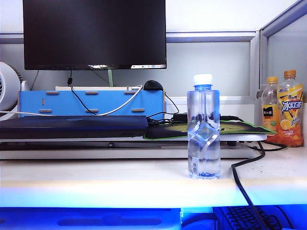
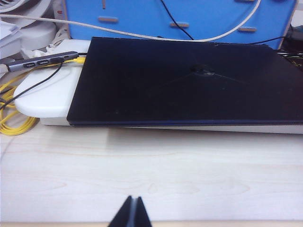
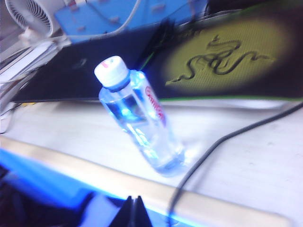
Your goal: Pick up the mineral water bottle and place it on the laptop.
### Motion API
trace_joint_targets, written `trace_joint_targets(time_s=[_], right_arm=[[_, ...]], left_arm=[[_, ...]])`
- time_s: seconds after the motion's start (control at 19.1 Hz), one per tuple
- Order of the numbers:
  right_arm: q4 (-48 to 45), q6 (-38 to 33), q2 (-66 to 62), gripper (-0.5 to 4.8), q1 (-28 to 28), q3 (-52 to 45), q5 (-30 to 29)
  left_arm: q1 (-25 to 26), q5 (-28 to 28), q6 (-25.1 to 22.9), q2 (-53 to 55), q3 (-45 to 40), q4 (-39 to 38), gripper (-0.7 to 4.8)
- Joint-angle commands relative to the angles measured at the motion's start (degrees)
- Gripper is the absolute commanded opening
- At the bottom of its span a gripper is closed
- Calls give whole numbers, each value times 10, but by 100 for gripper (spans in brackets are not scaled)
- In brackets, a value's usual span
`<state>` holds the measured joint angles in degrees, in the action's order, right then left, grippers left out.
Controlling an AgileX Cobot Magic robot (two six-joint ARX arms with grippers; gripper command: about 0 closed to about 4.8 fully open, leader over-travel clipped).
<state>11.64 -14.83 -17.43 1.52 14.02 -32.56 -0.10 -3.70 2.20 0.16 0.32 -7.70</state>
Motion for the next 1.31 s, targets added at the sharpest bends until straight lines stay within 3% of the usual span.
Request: trace_joint_targets(time_s=[0.05, 0.21, 0.37, 0.52, 0.63, 0.68, 0.73, 0.79, 0.84, 1.05, 1.2, 1.31], right_arm=[[-66, 0, -79, 0, 22, 57, -11], [-139, -30, -139, 0, 43, 93, -60], [-215, -171, -158, 0, 49, 100, -66], [-223, -201, -155, 0, 49, 99, -68], [-189, -181, -157, 2, 49, 98, -97], [-145, -129, -156, 49, 49, 97, -101], [-105, -76, -156, 160, 49, 97, -98], [-63, -36, -156, 361, 49, 97, -82], [-25, -13, -156, 479, 49, 97, -52], [20, 91, -157, 479, 50, 97, 27], [16, 120, -167, 479, 54, 98, 70], [12, 162, -201, 479, 97, 100, 98]], left_arm=[[0, -2, 0, -1, 1, 5, -2], [0, -2, 0, -1, 1, 4, -2], [0, -2, 0, -1, 1, 4, -2], [0, -2, 0, -1, 1, 4, -2], [0, -2, 0, -1, 1, 4, -2], [0, -2, 0, -1, 1, 4, -2], [0, -2, 0, -1, 1, 5, -2], [0, -2, 0, -1, 1, 4, -2], [0, -2, 0, -1, 1, 5, -2], [0, -2, 0, -1, 1, 5, -2], [0, -2, 0, -1, 1, 4, -2], [0, -2, 0, -1, 1, 5, -2]])
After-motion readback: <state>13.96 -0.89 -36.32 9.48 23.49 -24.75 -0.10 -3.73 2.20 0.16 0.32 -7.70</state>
